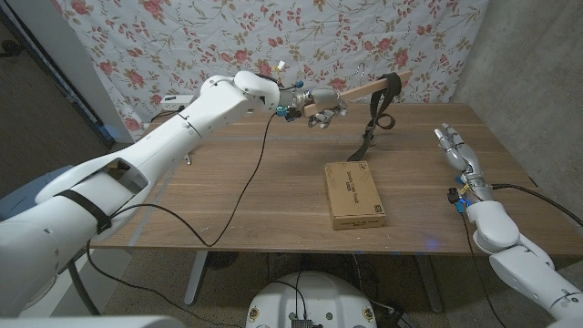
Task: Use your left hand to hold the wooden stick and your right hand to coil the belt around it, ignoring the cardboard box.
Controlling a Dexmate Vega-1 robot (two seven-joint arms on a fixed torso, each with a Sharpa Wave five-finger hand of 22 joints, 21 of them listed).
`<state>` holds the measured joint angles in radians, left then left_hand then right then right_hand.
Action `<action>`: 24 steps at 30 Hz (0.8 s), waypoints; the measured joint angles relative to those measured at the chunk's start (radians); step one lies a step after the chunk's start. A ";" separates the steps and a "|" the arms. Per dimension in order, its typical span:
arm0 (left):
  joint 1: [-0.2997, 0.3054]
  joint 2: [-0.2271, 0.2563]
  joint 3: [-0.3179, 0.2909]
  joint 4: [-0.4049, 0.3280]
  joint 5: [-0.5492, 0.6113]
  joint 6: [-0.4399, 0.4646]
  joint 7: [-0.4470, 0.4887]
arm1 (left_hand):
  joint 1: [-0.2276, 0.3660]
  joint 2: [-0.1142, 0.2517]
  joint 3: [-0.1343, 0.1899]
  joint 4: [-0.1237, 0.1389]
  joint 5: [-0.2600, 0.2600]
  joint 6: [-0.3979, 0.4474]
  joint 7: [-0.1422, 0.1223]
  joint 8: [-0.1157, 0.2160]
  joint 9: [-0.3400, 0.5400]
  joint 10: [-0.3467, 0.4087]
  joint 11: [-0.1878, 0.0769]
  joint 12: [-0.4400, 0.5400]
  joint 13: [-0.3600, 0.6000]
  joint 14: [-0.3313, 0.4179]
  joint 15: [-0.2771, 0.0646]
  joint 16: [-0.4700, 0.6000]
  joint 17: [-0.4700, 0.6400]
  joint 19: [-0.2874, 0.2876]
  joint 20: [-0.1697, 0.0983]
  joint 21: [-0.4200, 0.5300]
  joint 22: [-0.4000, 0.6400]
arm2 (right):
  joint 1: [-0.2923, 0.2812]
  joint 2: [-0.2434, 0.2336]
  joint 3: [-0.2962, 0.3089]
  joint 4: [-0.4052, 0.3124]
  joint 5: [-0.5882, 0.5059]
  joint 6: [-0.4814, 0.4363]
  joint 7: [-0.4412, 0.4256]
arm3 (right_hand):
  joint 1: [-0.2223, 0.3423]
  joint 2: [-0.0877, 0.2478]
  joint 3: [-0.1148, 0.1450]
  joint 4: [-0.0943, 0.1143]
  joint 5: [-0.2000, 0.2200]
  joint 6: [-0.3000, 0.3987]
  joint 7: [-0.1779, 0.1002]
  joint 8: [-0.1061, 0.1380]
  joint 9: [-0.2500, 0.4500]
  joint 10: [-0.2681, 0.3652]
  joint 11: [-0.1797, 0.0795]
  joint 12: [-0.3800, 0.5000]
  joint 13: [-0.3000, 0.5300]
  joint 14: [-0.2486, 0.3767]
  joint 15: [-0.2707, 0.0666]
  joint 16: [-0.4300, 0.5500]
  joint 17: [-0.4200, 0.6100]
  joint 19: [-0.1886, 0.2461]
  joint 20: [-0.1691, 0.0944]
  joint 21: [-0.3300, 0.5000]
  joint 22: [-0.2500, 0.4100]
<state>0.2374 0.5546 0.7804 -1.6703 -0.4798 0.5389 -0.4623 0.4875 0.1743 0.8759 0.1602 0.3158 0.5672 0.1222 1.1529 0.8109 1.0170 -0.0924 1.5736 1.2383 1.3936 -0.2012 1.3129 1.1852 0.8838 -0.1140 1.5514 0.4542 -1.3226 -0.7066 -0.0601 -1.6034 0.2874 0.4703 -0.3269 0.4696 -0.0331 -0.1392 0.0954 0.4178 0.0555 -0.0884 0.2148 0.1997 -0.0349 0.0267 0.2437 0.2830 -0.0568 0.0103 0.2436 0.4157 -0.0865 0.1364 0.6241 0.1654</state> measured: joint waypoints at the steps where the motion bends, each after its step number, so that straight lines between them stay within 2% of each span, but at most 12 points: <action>1: 0.004 0.003 -0.002 -0.006 0.000 0.000 0.000 | 0.000 0.000 0.000 0.000 -0.004 -0.002 0.002 0.000 0.001 0.000 0.000 0.000 0.000 0.000 0.000 0.000 0.000 0.000 0.000 0.000 0.000 | 0.000 0.000 0.000 0.000 -0.005 0.008 -0.003 | -0.002 0.002 -0.001 0.001 -0.001 0.002 0.001 0.003 0.000 0.000 0.000 0.000 -0.003 0.007 -0.003 0.000 -0.004 0.007 0.003 -0.003 0.000; 4: 0.024 0.020 -0.014 -0.032 -0.035 0.022 -0.004 | 0.001 0.001 0.000 0.000 -0.006 -0.003 0.003 0.000 0.000 0.000 0.000 0.000 0.000 -0.001 0.000 0.000 0.000 0.002 -0.002 0.000 0.000 | -0.009 0.005 0.016 -0.017 -0.022 0.035 -0.012 | -0.008 0.008 -0.005 0.005 -0.004 0.019 -0.001 0.004 -0.005 0.014 0.000 0.000 -0.009 0.019 -0.016 0.000 -0.015 0.023 0.004 -0.003 0.000; 8: 0.044 0.035 -0.027 -0.056 -0.066 0.036 -0.006 | 0.003 0.003 0.000 0.000 -0.006 -0.003 0.003 -0.001 0.000 -0.002 0.002 0.000 0.000 -0.002 -0.002 0.000 0.000 0.004 -0.004 0.002 -0.005 | -0.028 0.012 0.049 -0.052 -0.040 0.054 -0.020 | -0.010 0.010 -0.010 0.010 -0.004 0.032 -0.008 0.008 -0.005 0.027 -0.013 0.000 -0.014 0.030 -0.027 0.000 -0.025 0.035 0.003 -0.007 0.000; 11: 0.061 0.049 -0.038 -0.073 -0.071 0.037 -0.007 | 0.004 0.004 0.000 0.000 -0.008 -0.003 0.003 -0.001 -0.001 -0.002 0.002 0.000 0.000 -0.003 -0.002 0.000 0.000 0.004 -0.004 0.002 -0.005 | -0.030 0.013 0.053 -0.056 -0.056 0.064 -0.028 | -0.017 0.017 -0.013 0.012 -0.004 0.037 -0.005 0.008 -0.005 0.038 -0.012 0.000 -0.018 0.030 -0.027 0.000 -0.031 0.043 0.006 -0.010 0.000; 13: 0.073 0.057 -0.043 -0.083 -0.109 0.048 -0.010 | 0.004 0.004 0.000 0.000 -0.008 -0.003 0.003 -0.001 0.000 -0.002 0.002 0.000 0.000 -0.004 -0.001 0.000 0.000 0.004 -0.004 0.002 -0.005 | -0.053 0.023 0.090 -0.089 -0.064 0.069 -0.032 | -0.020 0.020 -0.014 0.014 -0.004 0.043 -0.008 0.008 -0.005 0.041 -0.016 0.000 -0.019 0.034 -0.030 0.000 -0.033 0.047 0.001 -0.010 0.000; 18: 0.100 0.075 -0.057 -0.111 -0.150 0.057 -0.016 | 0.005 0.005 0.004 -0.004 -0.008 -0.003 0.003 -0.002 -0.001 -0.002 0.002 0.000 0.000 -0.004 0.000 0.000 0.000 0.010 -0.006 0.002 -0.009 | -0.078 0.038 0.130 -0.124 -0.086 0.078 -0.040 | -0.027 0.021 -0.018 0.018 -0.004 0.057 -0.008 0.008 -0.004 0.053 -0.014 0.000 -0.023 0.039 -0.036 0.000 -0.042 0.058 0.001 -0.014 0.000; 24: 0.114 0.083 -0.064 -0.126 -0.197 0.072 -0.016 | 0.008 0.008 0.004 -0.004 -0.009 -0.003 0.003 -0.002 0.002 -0.002 0.002 0.000 0.000 -0.004 0.000 0.000 -0.004 0.010 -0.006 0.002 -0.014 | -0.105 0.057 0.176 -0.164 -0.097 0.082 -0.042 | -0.031 0.025 -0.021 0.021 -0.004 0.073 -0.013 0.015 -0.004 0.066 -0.027 0.000 -0.029 0.050 -0.039 -0.004 -0.054 0.071 -0.011 -0.018 0.000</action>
<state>0.3512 0.6381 0.7168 -1.7961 -0.6771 0.6109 -0.4778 0.4956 0.1821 0.8800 0.1561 0.3072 0.5642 0.1252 1.1509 0.8132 1.0154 -0.0906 1.5736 1.2380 1.3898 -0.2016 1.3128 1.1808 0.8934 -0.1197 1.5536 0.4402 -1.4279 -0.6498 0.1157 -1.7670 0.1905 0.5525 -0.3687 0.4388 -0.0082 -0.1598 0.1159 0.4141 0.1290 -0.1018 0.2301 0.1953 0.0311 -0.0003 0.2437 0.2538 -0.0069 -0.0290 0.2397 0.3618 -0.0159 0.1251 0.6063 0.1656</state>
